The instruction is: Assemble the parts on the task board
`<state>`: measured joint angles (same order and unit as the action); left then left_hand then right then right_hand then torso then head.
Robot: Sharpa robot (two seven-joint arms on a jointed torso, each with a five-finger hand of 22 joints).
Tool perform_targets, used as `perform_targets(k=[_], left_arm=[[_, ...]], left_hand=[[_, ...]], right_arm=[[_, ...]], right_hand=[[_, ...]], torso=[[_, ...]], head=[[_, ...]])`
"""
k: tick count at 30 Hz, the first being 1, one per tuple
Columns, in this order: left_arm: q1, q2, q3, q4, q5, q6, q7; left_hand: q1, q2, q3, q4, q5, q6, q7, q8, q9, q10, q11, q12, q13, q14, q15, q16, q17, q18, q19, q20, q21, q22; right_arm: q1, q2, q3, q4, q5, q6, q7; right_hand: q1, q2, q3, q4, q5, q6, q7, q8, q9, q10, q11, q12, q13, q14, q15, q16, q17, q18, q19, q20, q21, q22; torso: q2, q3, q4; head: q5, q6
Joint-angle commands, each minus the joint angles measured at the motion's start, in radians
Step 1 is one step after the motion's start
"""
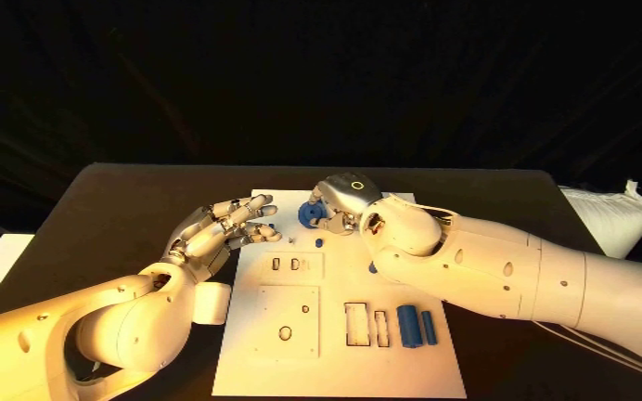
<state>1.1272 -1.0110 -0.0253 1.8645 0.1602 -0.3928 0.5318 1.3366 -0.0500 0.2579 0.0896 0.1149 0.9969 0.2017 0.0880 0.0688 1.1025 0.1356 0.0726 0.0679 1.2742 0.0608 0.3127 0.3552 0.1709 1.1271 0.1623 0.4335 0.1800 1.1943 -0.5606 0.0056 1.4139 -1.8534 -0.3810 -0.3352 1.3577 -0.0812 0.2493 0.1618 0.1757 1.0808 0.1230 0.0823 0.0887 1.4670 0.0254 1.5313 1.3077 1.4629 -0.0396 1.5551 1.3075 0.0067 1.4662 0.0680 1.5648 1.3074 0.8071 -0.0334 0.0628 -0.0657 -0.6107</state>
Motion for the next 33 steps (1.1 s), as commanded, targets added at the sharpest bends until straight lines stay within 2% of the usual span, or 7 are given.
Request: perform_targets(k=[1,12,14,19,23,27,33], left_arm=[[0.001,0.002,0.001,0.002,0.001,0.022,0.004],[0.001,0.002,0.001,0.001,0.001,0.025,0.001],[0.001,0.002,0.001,0.000,0.001,0.025,0.000],[0.001,0.003,0.001,-0.001,0.001,0.026,0.000],[0.001,0.003,0.001,-0.001,0.001,0.026,-0.001],[0.001,0.003,0.001,-0.001,0.001,0.025,-0.002],[0.001,0.003,0.001,-0.001,0.001,0.025,-0.002]], left_hand=[[-0.004,0.010,0.003,-0.005,-0.002,-0.003,0.006,-0.006,0.000,-0.001,0.003,-0.005,0.001,-0.010,0.000,-0.005,0.001,0.010,-0.007,-0.002,0.006,0.000],[-0.004,0.010,0.003,-0.005,-0.002,-0.003,0.006,-0.006,0.000,-0.001,0.003,-0.005,0.001,-0.010,0.000,-0.005,0.001,0.010,-0.007,-0.002,0.006,0.000],[-0.004,0.010,0.003,-0.005,-0.003,-0.003,0.006,-0.006,0.000,-0.001,0.003,-0.006,0.001,-0.011,0.000,-0.005,0.002,0.010,-0.007,-0.002,0.007,0.000],[-0.004,0.010,0.003,-0.006,-0.003,-0.003,0.006,-0.007,0.000,-0.002,0.003,-0.006,0.001,-0.011,0.000,-0.006,0.003,0.010,-0.007,-0.002,0.007,0.000],[-0.004,0.010,0.003,-0.006,-0.003,-0.003,0.006,-0.007,0.000,-0.002,0.003,-0.006,0.001,-0.011,0.000,-0.006,0.003,0.010,-0.007,-0.002,0.007,0.000],[-0.005,0.010,0.004,-0.006,-0.003,-0.003,0.007,-0.008,0.000,-0.002,0.004,-0.006,0.001,-0.012,0.001,-0.006,0.004,0.010,-0.008,-0.002,0.007,0.000],[-0.005,0.010,0.004,-0.006,-0.003,-0.003,0.007,-0.008,0.000,-0.002,0.004,-0.006,0.001,-0.012,0.001,-0.006,0.004,0.010,-0.008,-0.002,0.007,0.000]], right_arm=[[-0.003,0.010,-0.002,-0.017,-0.015,0.025,-0.002],[-0.002,0.033,-0.002,-0.046,-0.010,0.038,-0.016],[-0.002,0.036,-0.002,-0.048,-0.006,0.053,-0.018],[-0.002,0.039,-0.002,-0.050,0.001,0.071,-0.020],[-0.001,0.037,-0.002,-0.049,0.010,0.075,-0.021],[-0.001,0.034,-0.003,-0.047,0.030,0.089,-0.018],[-0.001,0.033,-0.003,-0.050,0.054,0.106,-0.023]], right_hand=[[-0.015,-0.002,0.004,-0.001,-0.014,0.010,-0.004,-0.009,0.017,0.084,0.009,-0.005,0.235,0.102,0.002,0.004,0.237,-0.007,0.105,-0.001,0.006,0.263],[-0.059,-0.017,-0.001,0.006,-0.077,-0.066,0.022,-0.023,0.001,0.073,0.032,-0.030,0.221,0.103,0.022,0.005,0.239,-0.007,0.105,0.017,0.006,0.263],[-0.099,-0.034,-0.020,0.031,-0.117,-0.081,0.024,-0.021,-0.002,0.070,0.035,-0.036,0.219,0.103,0.026,0.005,0.240,-0.007,0.105,0.022,0.006,0.263],[-0.174,-0.064,-0.069,0.107,-0.121,-0.100,0.027,-0.021,-0.005,0.065,0.039,-0.046,0.213,0.103,0.030,0.006,0.241,-0.007,0.105,0.026,0.006,0.263],[-0.220,-0.043,-0.127,0.132,-0.111,-0.105,0.029,-0.019,-0.006,0.065,0.042,-0.046,0.214,0.104,0.032,0.007,0.244,-0.007,0.105,0.029,0.006,0.263],[-0.318,0.013,-0.184,0.130,-0.025,-0.092,0.024,-0.015,-0.003,0.070,0.039,-0.036,0.220,0.105,0.030,0.010,0.251,-0.007,0.105,0.028,0.006,0.263],[-0.378,0.062,-0.234,0.131,-0.006,-0.086,0.024,-0.017,-0.001,0.072,0.037,-0.031,0.224,0.106,0.029,0.012,0.256,-0.007,0.105,0.026,0.006,0.263]], torso=[[0.000,-0.0003,-0.0016],[-0.001,0.0002,-0.0014],[0.000,0.0003,-0.0019],[-0.001,0.0005,-0.0024],[0.000,0.0006,-0.0016],[0.000,0.0006,-0.0019],[0.000,0.0006,-0.0016]], head=[[0.000,-0.001],[-0.009,-0.004],[-0.010,-0.003],[-0.010,-0.003],[-0.009,-0.003],[-0.008,-0.003],[-0.009,-0.004]])
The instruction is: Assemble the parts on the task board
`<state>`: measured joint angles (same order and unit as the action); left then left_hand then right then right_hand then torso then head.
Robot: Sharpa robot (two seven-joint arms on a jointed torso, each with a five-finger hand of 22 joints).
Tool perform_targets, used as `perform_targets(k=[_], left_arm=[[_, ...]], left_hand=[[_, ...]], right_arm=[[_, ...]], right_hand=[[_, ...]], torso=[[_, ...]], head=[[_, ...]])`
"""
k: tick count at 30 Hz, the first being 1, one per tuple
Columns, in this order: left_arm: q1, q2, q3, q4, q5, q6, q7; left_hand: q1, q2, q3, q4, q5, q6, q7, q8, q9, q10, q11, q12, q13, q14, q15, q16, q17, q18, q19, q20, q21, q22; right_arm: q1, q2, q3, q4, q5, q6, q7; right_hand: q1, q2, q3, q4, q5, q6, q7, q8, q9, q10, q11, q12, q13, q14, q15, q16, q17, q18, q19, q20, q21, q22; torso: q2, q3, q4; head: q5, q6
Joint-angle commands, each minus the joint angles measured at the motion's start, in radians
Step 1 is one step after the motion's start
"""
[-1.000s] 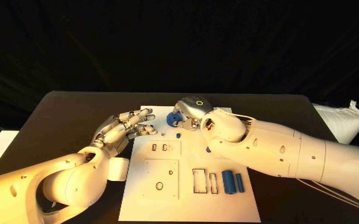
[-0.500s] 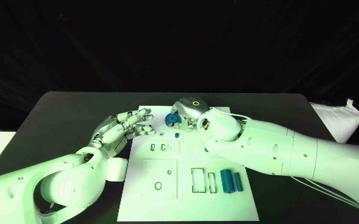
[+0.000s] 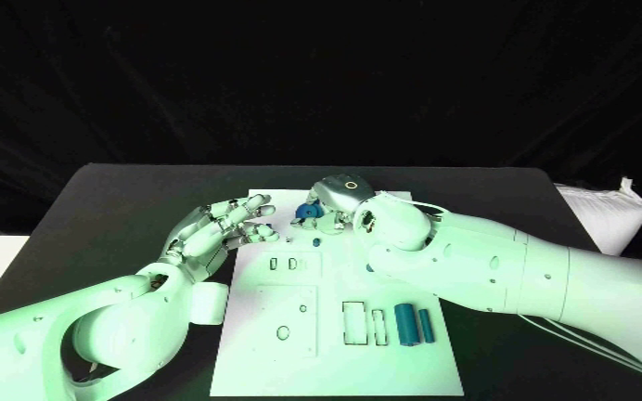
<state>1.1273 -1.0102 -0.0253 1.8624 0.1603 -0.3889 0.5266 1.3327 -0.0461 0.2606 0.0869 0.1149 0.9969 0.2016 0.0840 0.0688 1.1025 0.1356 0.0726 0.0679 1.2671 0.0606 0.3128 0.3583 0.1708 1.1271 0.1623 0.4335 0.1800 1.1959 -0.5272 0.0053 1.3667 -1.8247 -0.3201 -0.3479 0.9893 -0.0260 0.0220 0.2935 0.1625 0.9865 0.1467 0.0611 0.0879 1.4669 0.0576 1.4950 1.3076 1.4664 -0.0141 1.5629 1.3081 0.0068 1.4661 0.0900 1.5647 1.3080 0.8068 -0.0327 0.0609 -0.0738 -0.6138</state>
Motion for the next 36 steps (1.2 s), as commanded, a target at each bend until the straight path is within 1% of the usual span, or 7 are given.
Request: perform_targets(k=[1,13,17,21,26,30,36], left_arm=[[0.001,0.002,0.001,0.001,0.001,0.021,0.003],[0.001,0.004,0.001,-0.002,0.001,0.024,0.002],[0.001,0.005,0.001,-0.003,0.001,0.026,0.001],[0.000,0.005,0.001,-0.005,0.001,0.027,0.001],[0.000,0.001,0.000,-0.006,0.001,0.027,0.002],[0.000,0.000,0.000,-0.008,0.001,0.027,0.002],[0.000,0.002,0.000,-0.013,0.001,0.034,0.000]], left_hand=[[-0.001,0.006,0.001,-0.004,-0.003,-0.003,0.007,-0.004,0.000,-0.002,0.004,-0.006,0.001,-0.005,0.001,-0.006,0.001,0.010,-0.008,-0.002,0.007,0.000],[-0.002,0.006,0.002,-0.005,-0.003,-0.004,0.007,-0.005,0.000,-0.004,0.004,-0.007,0.000,-0.006,0.001,-0.007,0.002,0.010,-0.009,-0.002,0.007,0.000],[-0.002,0.006,0.002,-0.005,-0.003,-0.004,0.007,-0.005,0.000,-0.004,0.004,-0.007,0.000,-0.006,0.001,-0.007,0.002,0.010,-0.009,-0.002,0.007,0.000],[-0.002,0.006,0.003,-0.006,-0.003,-0.005,0.008,-0.006,0.000,-0.005,0.005,-0.008,0.000,-0.007,0.001,-0.008,0.003,0.010,-0.009,-0.002,0.007,0.000],[-0.002,0.006,0.004,-0.007,-0.003,-0.006,0.008,-0.006,-0.001,-0.006,0.005,-0.008,0.000,-0.007,0.001,-0.008,0.004,0.010,-0.009,-0.002,0.007,0.001],[-0.001,0.006,0.004,-0.007,-0.003,-0.006,0.008,-0.007,-0.001,-0.006,0.005,-0.009,0.000,-0.007,0.002,-0.008,0.005,0.010,-0.009,-0.002,0.007,0.001],[0.002,0.006,0.008,-0.013,-0.002,-0.005,0.008,-0.008,0.000,-0.007,0.005,-0.009,0.000,-0.009,0.001,-0.010,0.009,0.010,-0.010,-0.002,0.009,0.001]], right_arm=[[-0.003,-0.001,-0.002,-0.004,0.027,0.045,-0.013],[-0.004,-0.009,-0.002,-0.002,0.008,-0.017,-0.038],[-0.008,-0.031,-0.002,0.031,0.004,-0.125,-0.027],[-0.013,-0.080,-0.002,0.084,0.030,-0.244,0.030],[-0.015,-0.169,0.000,0.149,0.175,-0.322,0.193],[-0.015,-0.264,0.005,0.195,0.352,-0.296,0.300],[-0.015,-0.393,0.009,0.196,0.546,-0.193,0.406]], right_hand=[[-0.012,0.014,-0.011,0.000,0.010,0.008,0.000,0.004,0.000,0.072,0.005,0.005,0.224,0.103,0.003,0.005,0.256,-0.007,0.105,0.004,0.006,0.263],[0.005,0.029,-0.042,-0.005,0.046,0.004,0.001,0.003,-0.001,0.073,0.006,0.007,0.225,0.104,0.004,0.006,0.259,-0.007,0.105,0.005,0.006,0.263],[0.045,0.044,-0.046,-0.007,0.133,0.008,0.000,0.004,0.000,0.073,0.004,0.006,0.225,0.103,0.003,0.004,0.255,-0.007,0.105,0.004,0.006,0.263],[0.086,0.038,-0.053,-0.013,0.142,0.012,-0.001,0.004,0.001,0.073,0.004,0.005,0.225,0.102,0.002,0.003,0.252,-0.007,0.105,0.003,0.006,0.263],[0.157,0.034,-0.052,-0.029,0.137,0.008,-0.001,0.003,0.000,0.071,0.004,0.002,0.223,0.101,0.003,0.002,0.250,-0.007,0.105,0.003,0.006,0.263],[0.237,0.023,-0.040,-0.067,0.085,0.016,-0.002,0.005,0.002,0.070,0.003,-0.002,0.222,0.101,0.001,0.002,0.250,-0.007,0.105,0.003,0.006,0.263],[0.397,-0.004,0.008,-0.183,0.082,0.003,-0.001,0.002,-0.002,0.070,0.002,-0.001,0.223,0.102,-0.003,0.003,0.253,-0.007,0.105,0.000,0.006,0.263]], torso=[[0.000,0.0000,0.0005],[0.000,0.0004,-0.0011],[-0.001,-0.0001,-0.0017],[-0.004,-0.0002,-0.0071],[-0.005,0.0005,-0.0174],[-0.008,0.0026,-0.0234],[-0.013,0.0056,-0.0343]], head=[[-0.001,-0.001],[-0.001,0.000],[-0.004,-0.001],[-0.004,0.004],[0.001,0.009],[0.005,0.010],[0.009,0.015]])
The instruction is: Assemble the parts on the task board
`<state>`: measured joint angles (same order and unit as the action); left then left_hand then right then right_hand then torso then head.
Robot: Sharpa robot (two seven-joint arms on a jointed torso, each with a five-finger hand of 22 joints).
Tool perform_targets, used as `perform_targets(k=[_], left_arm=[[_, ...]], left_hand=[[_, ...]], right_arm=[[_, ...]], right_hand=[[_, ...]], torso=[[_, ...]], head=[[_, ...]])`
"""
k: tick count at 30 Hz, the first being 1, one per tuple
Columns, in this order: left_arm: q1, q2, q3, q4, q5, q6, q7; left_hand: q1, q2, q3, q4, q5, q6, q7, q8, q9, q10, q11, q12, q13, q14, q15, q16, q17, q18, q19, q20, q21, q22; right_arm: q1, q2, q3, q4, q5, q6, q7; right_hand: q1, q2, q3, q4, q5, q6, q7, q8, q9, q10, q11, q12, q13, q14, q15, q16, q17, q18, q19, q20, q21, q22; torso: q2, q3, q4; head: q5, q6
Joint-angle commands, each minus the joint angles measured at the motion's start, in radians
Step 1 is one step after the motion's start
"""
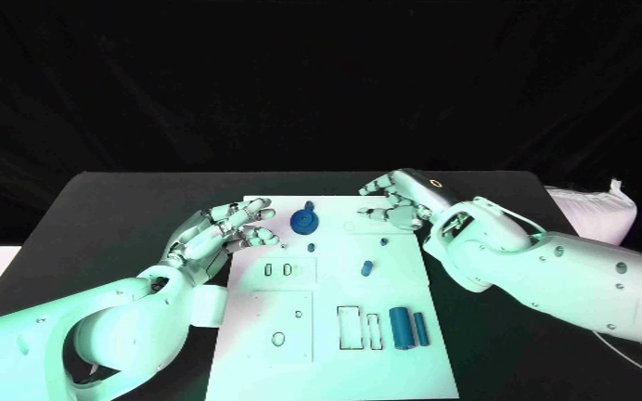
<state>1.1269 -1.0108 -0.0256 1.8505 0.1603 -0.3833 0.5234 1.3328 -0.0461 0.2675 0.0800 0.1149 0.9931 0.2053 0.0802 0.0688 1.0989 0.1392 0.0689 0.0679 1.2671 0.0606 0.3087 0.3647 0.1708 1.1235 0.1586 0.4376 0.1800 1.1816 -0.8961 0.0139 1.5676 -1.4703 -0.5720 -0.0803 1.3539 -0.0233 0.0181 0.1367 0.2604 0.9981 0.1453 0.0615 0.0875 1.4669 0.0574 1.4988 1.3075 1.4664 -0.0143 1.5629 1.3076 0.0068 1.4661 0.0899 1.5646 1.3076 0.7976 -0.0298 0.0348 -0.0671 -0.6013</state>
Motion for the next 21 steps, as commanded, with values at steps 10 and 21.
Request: perform_targets(k=[10,21], left_arm=[[0.000,0.007,0.000,-0.012,0.001,0.037,0.006],[-0.001,0.013,0.000,-0.022,0.001,0.037,0.005]], left_hand=[[0.008,0.008,0.011,-0.016,-0.001,0.000,0.004,-0.006,0.000,-0.005,0.002,-0.005,0.000,-0.010,0.001,-0.008,0.009,0.010,-0.008,0.001,0.007,0.002],[0.008,0.009,0.013,-0.018,-0.001,0.000,0.005,-0.006,0.000,-0.005,0.001,-0.005,0.000,-0.010,0.001,-0.008,0.010,0.010,-0.008,0.001,0.008,0.002]], right_arm=[[-0.016,-0.103,0.001,-0.071,0.236,0.136,0.193],[-0.029,-0.093,0.001,-0.126,0.243,0.179,0.184]], right_hand=[[0.061,-0.031,0.019,-0.058,-0.035,-0.003,0.001,0.004,-0.002,0.073,0.001,0.002,0.227,0.104,-0.003,0.008,0.263,-0.007,0.105,-0.002,0.006,0.263],[0.057,-0.039,0.016,-0.061,-0.044,-0.013,0.003,0.000,-0.005,0.075,0.003,0.005,0.228,0.104,0.000,0.008,0.263,-0.007,0.105,0.000,0.006,0.263]], torso=[[-0.004,0.0146,-0.0237],[-0.001,0.0185,-0.0186]], head=[[-0.005,0.002],[-0.001,-0.002]])
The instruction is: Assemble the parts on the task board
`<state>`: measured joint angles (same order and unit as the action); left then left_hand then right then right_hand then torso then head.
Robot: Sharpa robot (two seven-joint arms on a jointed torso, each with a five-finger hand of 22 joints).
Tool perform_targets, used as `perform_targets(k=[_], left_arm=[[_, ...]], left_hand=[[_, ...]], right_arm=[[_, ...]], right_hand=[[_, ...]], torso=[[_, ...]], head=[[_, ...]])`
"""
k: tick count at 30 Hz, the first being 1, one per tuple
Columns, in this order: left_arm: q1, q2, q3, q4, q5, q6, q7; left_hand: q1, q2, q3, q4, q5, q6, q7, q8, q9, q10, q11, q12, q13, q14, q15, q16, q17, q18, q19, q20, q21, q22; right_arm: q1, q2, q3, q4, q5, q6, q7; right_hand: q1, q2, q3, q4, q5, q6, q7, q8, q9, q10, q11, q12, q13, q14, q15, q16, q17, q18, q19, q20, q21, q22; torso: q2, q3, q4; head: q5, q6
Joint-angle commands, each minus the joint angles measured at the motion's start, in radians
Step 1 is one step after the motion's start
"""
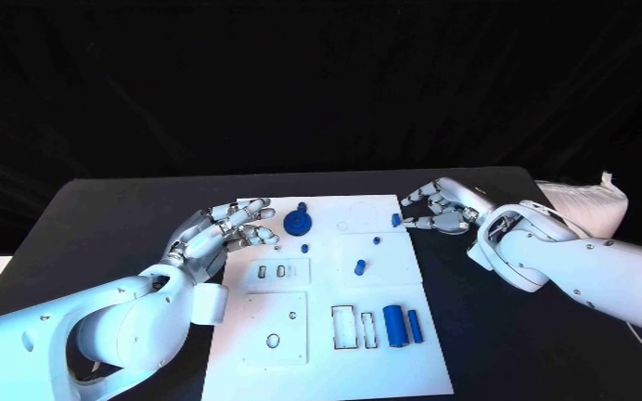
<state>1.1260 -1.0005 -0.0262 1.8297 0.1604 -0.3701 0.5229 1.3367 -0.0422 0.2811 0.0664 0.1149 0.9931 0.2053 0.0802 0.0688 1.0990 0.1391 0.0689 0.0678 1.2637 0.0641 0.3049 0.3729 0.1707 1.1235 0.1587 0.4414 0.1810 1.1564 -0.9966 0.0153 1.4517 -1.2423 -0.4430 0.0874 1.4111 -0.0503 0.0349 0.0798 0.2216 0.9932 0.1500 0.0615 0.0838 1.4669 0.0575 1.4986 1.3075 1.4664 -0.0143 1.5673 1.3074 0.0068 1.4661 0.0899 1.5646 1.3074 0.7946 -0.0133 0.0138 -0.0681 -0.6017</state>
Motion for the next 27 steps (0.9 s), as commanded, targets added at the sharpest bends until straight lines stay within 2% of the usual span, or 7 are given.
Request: perform_targets(k=[1,4,9,13,19,23,27], left_arm=[[0.000,0.003,0.000,-0.001,0.001,0.024,0.006],[0.000,0.003,0.000,-0.003,0.001,0.023,0.006],[-0.001,0.004,0.000,-0.003,0.001,0.024,0.005],[-0.001,0.004,0.000,-0.003,0.001,0.024,0.005],[-0.001,0.005,0.000,-0.004,0.001,0.024,0.004],[-0.001,0.005,0.000,-0.004,0.001,0.024,0.003],[-0.001,0.004,0.000,-0.004,0.001,0.024,0.003]], left_hand=[[0.004,0.005,-0.001,-0.004,-0.001,0.000,0.005,-0.006,0.000,-0.005,0.002,-0.005,0.000,-0.007,-0.003,-0.004,0.002,0.010,-0.008,0.001,0.004,0.001],[0.004,0.005,-0.001,-0.004,-0.001,0.000,0.005,-0.006,0.000,-0.005,0.002,-0.005,0.000,-0.007,-0.003,-0.004,0.002,0.010,-0.008,0.001,0.004,0.001],[0.004,0.005,-0.001,-0.004,-0.001,0.000,0.005,-0.006,0.000,-0.005,0.002,-0.005,0.000,-0.007,-0.003,-0.004,0.002,0.010,-0.008,0.001,0.004,0.001],[0.004,0.005,-0.001,-0.004,-0.001,0.000,0.005,-0.006,0.000,-0.005,0.002,-0.005,0.000,-0.007,-0.003,-0.004,0.002,0.010,-0.008,0.001,0.004,0.001],[0.004,0.005,0.001,-0.005,-0.002,0.000,0.005,-0.007,0.000,-0.005,0.002,-0.005,0.000,-0.007,-0.003,-0.004,0.003,0.010,-0.009,0.001,0.004,0.001],[0.004,0.005,0.001,-0.005,-0.002,0.000,0.005,-0.007,0.000,-0.005,0.002,-0.005,0.000,-0.007,-0.003,-0.004,0.003,0.010,-0.009,0.001,0.004,0.001],[0.003,0.004,0.002,-0.006,-0.002,-0.001,0.006,-0.008,0.000,-0.006,0.002,-0.005,-0.001,-0.007,-0.003,-0.005,0.005,0.010,-0.009,0.001,0.005,0.002]], right_arm=[[-0.005,0.011,0.000,-0.016,0.015,0.052,0.015],[-0.009,0.022,0.000,-0.031,0.015,0.055,0.013],[-0.011,0.043,0.000,-0.057,0.016,0.059,0.010],[-0.012,0.058,0.000,-0.076,0.017,0.065,0.008],[-0.014,0.076,0.000,-0.093,0.018,0.069,0.005],[-0.015,0.084,0.000,-0.101,0.018,0.071,0.001],[-0.015,0.090,0.000,-0.106,0.017,0.074,0.002]], right_hand=[[0.000,-0.012,-0.001,-0.005,-0.006,-0.009,-0.002,0.000,-0.001,0.074,0.003,0.004,0.228,0.104,0.000,0.004,0.263,-0.007,0.105,0.000,0.006,0.263],[-0.001,-0.012,-0.001,-0.005,-0.007,-0.010,-0.002,0.000,-0.001,0.074,0.004,0.004,0.228,0.104,0.000,0.004,0.263,-0.007,0.105,0.000,0.006,0.263],[-0.002,-0.010,0.001,-0.004,-0.010,-0.011,-0.001,0.000,-0.002,0.075,0.004,0.006,0.229,0.104,0.001,0.004,0.263,-0.007,0.105,0.001,0.006,0.263],[-0.002,-0.003,0.004,-0.004,-0.014,-0.009,-0.001,0.002,-0.001,0.076,0.005,0.007,0.229,0.104,0.001,0.004,0.263,-0.007,0.105,0.002,0.006,0.263],[-0.002,0.003,0.008,-0.004,-0.018,-0.005,-0.001,0.004,-0.001,0.076,0.005,0.009,0.230,0.104,0.001,0.004,0.263,-0.007,0.105,0.002,0.006,0.263],[-0.002,0.016,0.016,-0.005,-0.028,0.002,-0.003,0.006,0.000,0.077,0.004,0.010,0.231,0.104,0.000,0.004,0.263,-0.007,0.105,0.002,0.006,0.263],[0.007,0.035,0.034,-0.012,-0.049,0.027,-0.014,0.012,0.004,0.081,-0.004,0.017,0.235,0.104,-0.010,0.004,0.263,-0.007,0.105,-0.004,0.006,0.263]], torso=[[0.003,0.0030,0.0027],[0.004,0.0037,0.0025],[0.002,0.0018,0.0011],[0.003,0.0017,0.0018],[0.003,0.0022,0.0021],[0.002,0.0018,0.0014],[0.002,0.0024,0.0004]], head=[[0.000,-0.003],[0.001,-0.004],[0.003,-0.007],[0.003,-0.009],[0.007,-0.007],[0.007,-0.011],[0.010,-0.013]])
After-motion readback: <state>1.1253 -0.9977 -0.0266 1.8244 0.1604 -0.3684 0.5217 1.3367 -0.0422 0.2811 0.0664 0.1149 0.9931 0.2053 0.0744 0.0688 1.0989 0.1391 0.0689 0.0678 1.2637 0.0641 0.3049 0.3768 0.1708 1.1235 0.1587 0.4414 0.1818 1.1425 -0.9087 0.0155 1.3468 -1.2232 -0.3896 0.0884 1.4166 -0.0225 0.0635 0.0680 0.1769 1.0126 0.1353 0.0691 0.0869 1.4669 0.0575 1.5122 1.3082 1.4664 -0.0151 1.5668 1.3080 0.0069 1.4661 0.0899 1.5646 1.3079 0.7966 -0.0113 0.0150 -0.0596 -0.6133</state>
